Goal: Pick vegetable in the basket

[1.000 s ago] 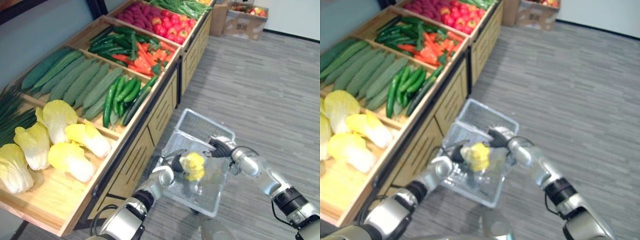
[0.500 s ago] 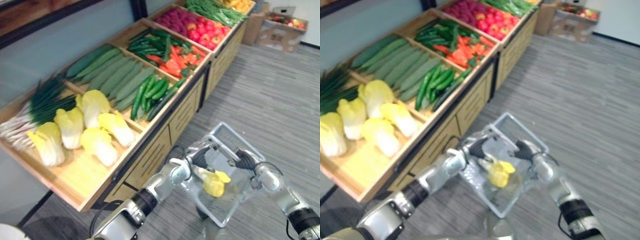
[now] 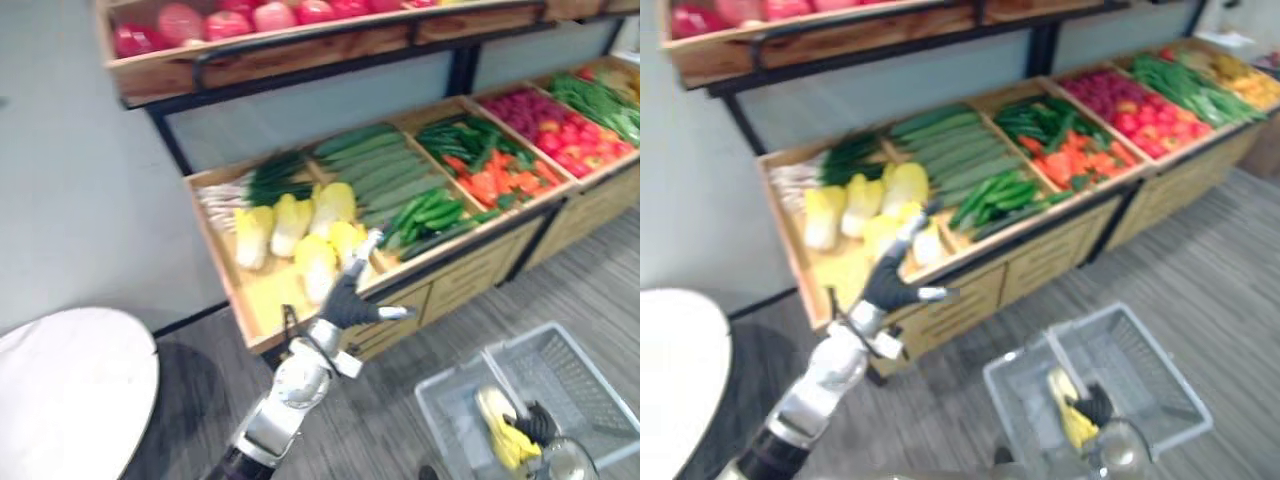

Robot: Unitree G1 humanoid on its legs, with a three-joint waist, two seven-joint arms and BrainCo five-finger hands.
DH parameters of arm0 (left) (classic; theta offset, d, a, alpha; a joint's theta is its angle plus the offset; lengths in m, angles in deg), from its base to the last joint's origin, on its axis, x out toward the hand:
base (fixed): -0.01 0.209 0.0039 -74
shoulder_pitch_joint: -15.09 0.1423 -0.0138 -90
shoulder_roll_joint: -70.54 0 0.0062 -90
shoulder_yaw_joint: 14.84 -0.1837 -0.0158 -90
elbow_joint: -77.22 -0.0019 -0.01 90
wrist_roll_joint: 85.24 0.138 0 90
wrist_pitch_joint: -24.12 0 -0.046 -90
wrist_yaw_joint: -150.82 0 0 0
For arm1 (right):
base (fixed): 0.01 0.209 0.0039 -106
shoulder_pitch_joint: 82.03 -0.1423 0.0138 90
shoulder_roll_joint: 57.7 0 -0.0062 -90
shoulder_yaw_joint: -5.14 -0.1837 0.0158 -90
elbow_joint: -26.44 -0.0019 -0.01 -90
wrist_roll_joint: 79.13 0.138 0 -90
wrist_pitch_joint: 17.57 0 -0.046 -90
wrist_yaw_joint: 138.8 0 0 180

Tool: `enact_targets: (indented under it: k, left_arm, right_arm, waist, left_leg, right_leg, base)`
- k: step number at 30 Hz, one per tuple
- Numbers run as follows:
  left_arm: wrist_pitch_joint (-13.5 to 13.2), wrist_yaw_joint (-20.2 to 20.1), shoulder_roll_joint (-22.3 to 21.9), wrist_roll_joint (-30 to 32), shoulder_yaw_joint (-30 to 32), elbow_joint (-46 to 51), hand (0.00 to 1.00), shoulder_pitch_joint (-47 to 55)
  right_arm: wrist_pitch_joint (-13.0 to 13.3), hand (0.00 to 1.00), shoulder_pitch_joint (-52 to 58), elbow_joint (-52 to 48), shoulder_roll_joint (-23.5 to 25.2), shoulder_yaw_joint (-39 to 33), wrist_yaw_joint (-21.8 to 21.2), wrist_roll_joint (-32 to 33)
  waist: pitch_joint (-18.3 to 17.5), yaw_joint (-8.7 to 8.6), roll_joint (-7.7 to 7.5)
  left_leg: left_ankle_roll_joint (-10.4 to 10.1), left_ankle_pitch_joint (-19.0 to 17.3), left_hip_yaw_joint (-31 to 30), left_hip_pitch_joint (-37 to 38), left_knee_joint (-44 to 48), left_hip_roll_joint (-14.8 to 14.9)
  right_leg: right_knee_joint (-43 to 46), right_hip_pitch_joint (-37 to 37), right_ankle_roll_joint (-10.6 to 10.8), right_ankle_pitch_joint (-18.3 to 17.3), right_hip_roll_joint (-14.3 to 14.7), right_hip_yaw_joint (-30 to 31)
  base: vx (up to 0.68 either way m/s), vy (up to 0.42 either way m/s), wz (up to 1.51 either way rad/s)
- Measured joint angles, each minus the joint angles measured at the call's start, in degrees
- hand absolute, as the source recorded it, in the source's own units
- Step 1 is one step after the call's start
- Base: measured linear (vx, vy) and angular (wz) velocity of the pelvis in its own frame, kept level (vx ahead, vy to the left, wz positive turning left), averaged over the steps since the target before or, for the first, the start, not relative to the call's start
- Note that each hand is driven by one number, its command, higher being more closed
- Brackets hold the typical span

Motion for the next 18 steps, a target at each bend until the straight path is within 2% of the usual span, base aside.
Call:
enact_targets:
  k: [2,3,5,7,10,12,14,16,18]
  left_arm:
    - [0.0,1.1,-0.4,0.1,3.6,0.3,0.00,3.0]
    - [0.0,1.6,-1.1,0.6,7.5,0.0,0.00,5.7]
    - [0.1,3.8,-2.4,1.9,13.5,-3.1,0.00,8.6]
    - [0.4,6.7,-2.4,5.6,20.3,-9.1,0.00,10.4]
    - [1.0,14.3,-2.0,14.3,27.4,-24.3,0.00,10.4]
    - [2.8,17.1,-2.2,16.4,30.8,-33.7,0.00,10.5]
    - [4.2,18.9,-2.6,16.4,34.1,-40.0,0.00,10.3]
    - [6.2,21.6,-2.5,16.3,39.2,-50.7,0.00,10.1]
    - [7.7,21.9,-2.4,16.2,41.9,-58.8,0.00,10.2]
  right_arm:
    - [-0.3,1.00,-0.1,4.0,0.5,-2.9,1.3,0.0]
    - [-0.4,1.00,-0.2,6.6,1.1,-5.2,2.1,0.0]
    - [-0.7,1.00,0.0,9.7,2.4,-9.2,4.0,0.1]
    - [-0.9,1.00,0.2,12.1,3.8,-10.7,5.8,0.3]
    - [-0.9,1.00,0.3,14.5,4.8,-11.0,7.9,2.0]
    - [-0.8,1.00,0.4,15.6,5.3,-11.2,9.2,2.9]
    - [-0.7,1.00,0.4,16.4,5.8,-11.3,9.9,2.9]
    - [-0.7,1.00,0.7,16.5,7.0,-11.8,11.0,3.0]
    - [-0.7,1.00,0.8,16.8,7.5,-11.8,11.4,3.5]
  waist:
    - [-0.4,0.54,-0.46]
    - [-0.6,0.59,-0.65]
    - [-0.8,0.64,-1.22]
    - [-1.3,1.49,-2.25]
    - [-1.7,2.25,-3.29]
    - [-2.0,2.14,-3.50]
    - [-2.3,2.05,-3.67]
    - [-2.6,1.88,-3.97]
    - [-2.6,1.93,-4.17]
  left_leg:
    - [0.9,0.6,-3.0,-1.6,0.0,-1.0]
    - [1.4,1.0,-5.5,-2.4,0.0,-1.9]
    - [2.0,1.5,-9.0,-3.2,0.0,-2.7]
    - [2.1,1.8,-11.7,-4.2,0.0,-3.0]
    - [2.2,2.3,-15.3,-5.4,0.0,-3.5]
    - [2.0,2.2,-16.8,-5.7,0.0,-3.9]
    - [2.0,2.2,-17.4,-6.3,0.0,-3.9]
    - [2.1,2.2,-18.4,-6.9,0.0,-4.0]
    - [2.2,2.3,-18.6,-6.9,0.0,-4.0]
  right_leg:
    - [-0.2,0.2,0.0,0.0,-1.2,-2.4]
    - [-0.5,1.0,0.1,-0.1,-2.0,-4.7]
    - [-1.0,2.5,0.0,-0.5,-2.9,-8.0]
    - [-1.2,3.4,-0.1,-1.1,-3.2,-10.7]
    - [-1.1,4.5,-0.6,-2.4,-3.6,-14.2]
    - [-1.2,5.0,-0.4,-3.1,-3.9,-15.8]
    - [-1.4,5.1,-0.3,-3.3,-3.8,-16.8]
    - [-2.1,5.5,-0.5,-3.3,-3.7,-17.8]
    - [-2.1,5.8,-0.6,-3.4,-3.7,-18.0]
  base:
    - [0.00,0.020,0.83]
    - [0.03,0.038,1.10]
    - [0.04,0.025,0.93]
    - [0.02,0.005,0.64]
    - [0.01,-0.002,0.58]
    - [0.02,0.000,0.42]
    - [0.03,-0.005,0.28]
    - [0.04,-0.015,0.19]
    - [0.06,-0.011,0.10]
